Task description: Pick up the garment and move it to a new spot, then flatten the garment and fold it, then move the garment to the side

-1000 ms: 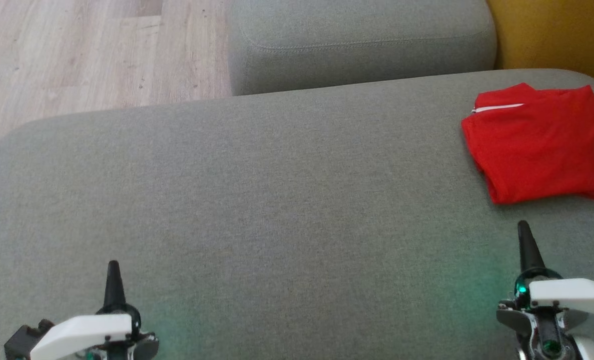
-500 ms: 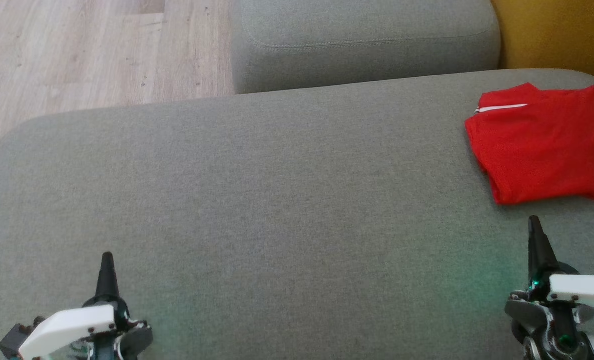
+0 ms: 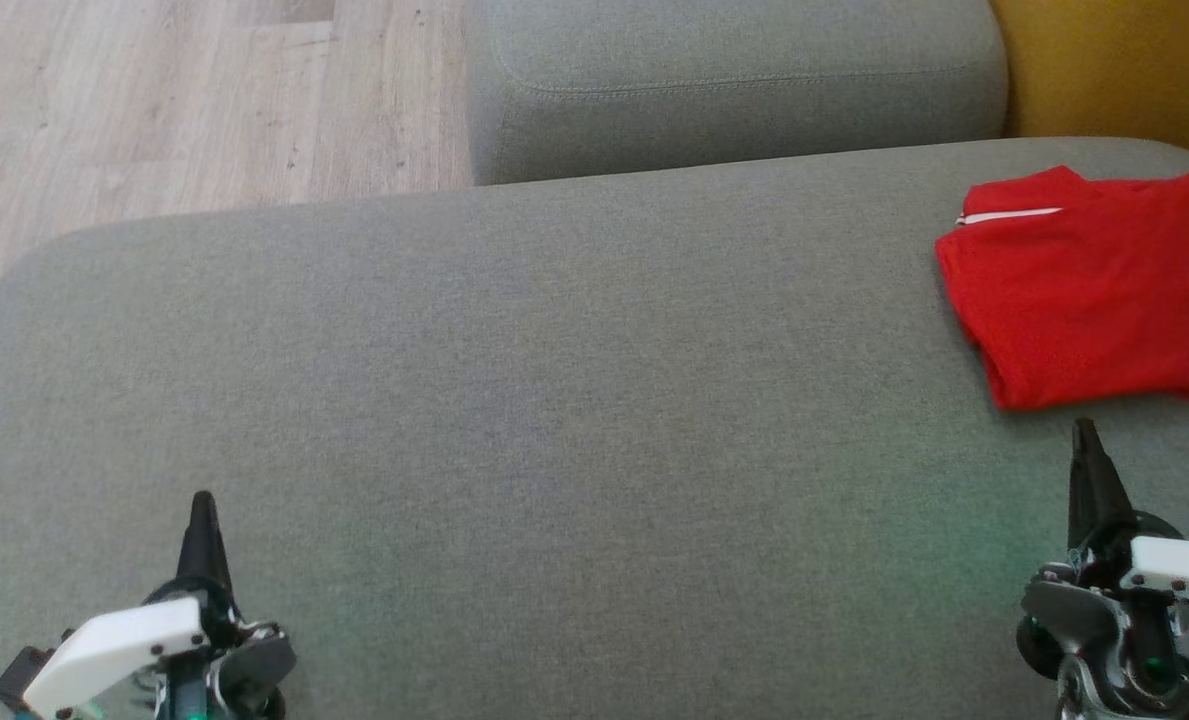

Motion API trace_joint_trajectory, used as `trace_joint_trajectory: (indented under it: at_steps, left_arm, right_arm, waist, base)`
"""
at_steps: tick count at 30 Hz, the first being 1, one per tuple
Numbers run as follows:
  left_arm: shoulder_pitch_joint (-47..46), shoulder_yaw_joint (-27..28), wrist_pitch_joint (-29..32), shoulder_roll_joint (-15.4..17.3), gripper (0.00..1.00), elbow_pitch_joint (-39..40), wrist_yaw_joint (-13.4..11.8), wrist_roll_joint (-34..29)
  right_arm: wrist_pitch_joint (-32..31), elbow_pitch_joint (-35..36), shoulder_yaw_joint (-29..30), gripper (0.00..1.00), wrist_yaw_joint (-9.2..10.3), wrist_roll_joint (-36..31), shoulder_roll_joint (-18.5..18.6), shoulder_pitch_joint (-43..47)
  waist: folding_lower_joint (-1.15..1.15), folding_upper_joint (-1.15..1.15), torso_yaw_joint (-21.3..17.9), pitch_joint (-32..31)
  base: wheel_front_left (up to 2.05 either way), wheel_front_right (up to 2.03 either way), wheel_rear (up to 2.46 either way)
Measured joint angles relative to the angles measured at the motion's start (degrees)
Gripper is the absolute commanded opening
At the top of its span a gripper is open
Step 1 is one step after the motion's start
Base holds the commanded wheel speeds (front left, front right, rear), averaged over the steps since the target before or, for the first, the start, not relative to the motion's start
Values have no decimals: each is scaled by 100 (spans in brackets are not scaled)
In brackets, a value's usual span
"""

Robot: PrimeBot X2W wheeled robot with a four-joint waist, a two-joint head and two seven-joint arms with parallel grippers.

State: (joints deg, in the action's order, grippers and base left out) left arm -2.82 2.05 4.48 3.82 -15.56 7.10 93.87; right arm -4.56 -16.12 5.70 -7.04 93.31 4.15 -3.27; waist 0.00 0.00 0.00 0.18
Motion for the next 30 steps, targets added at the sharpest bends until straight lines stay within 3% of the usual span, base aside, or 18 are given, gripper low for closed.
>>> trace_joint_trajectory:
  at_steps: [30]
  left_arm:
    - [-34, 76, 52, -29, 0, -2, 0, -3]
  right_arm:
    - [-54, 0, 52, 0, 0, -2, -40, 0]
  waist:
    - [0, 0, -1, 0]
  base:
    - [0, 0, 0]
